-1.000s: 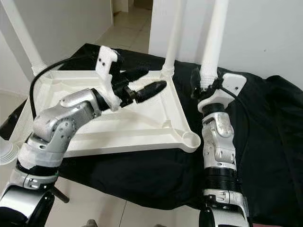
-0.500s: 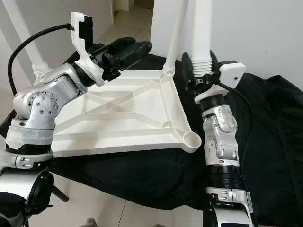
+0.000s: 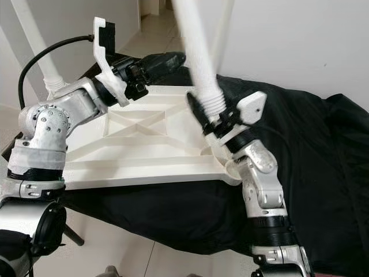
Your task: Building children table
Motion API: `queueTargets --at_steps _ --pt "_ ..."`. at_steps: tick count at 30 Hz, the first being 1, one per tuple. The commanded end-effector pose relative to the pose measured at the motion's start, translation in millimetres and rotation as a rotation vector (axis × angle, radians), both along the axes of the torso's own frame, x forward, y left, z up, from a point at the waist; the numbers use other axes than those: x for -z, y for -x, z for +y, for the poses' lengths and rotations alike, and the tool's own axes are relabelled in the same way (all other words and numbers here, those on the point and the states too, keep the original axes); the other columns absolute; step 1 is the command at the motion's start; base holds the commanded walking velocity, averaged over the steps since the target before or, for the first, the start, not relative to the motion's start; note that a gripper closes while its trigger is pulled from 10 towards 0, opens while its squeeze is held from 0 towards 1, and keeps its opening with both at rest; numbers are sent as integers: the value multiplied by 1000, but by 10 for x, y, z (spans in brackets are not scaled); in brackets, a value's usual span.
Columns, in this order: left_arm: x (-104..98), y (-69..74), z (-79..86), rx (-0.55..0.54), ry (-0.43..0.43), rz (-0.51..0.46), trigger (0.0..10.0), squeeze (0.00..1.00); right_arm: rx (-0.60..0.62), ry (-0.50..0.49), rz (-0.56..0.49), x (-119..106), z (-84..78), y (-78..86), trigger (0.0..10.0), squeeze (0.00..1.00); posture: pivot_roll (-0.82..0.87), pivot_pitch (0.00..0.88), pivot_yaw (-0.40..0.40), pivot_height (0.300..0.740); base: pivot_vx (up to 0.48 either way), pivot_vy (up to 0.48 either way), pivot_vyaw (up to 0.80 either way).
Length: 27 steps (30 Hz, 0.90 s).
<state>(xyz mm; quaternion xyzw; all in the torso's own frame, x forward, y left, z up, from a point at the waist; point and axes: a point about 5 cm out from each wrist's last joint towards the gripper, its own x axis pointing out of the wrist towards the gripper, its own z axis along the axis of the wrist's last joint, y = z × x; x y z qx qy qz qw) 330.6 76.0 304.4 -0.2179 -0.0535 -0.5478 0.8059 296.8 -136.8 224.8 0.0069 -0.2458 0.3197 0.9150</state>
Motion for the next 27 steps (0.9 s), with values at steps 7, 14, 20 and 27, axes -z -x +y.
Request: queueTargets --at_steps 7,14,20,27 --pt "-48 4 -26 153 12 -47 10000 0 -127 45 31 55 70 119 10000 0 -15 0 -75 740 0 0 0" --pt "-130 -58 -15 155 41 -31 10000 0 -206 62 91 152 71 218 10000 0 -27 0 -64 740 0 0 0" --pt "-208 -126 40 134 79 -8 10000 0 -217 82 117 231 78 290 10000 0 -33 0 -56 740 0 0 0" --pt "-258 -169 80 112 111 4 10000 0 -220 105 144 302 72 331 10000 0 -37 0 -57 740 0 0 0"
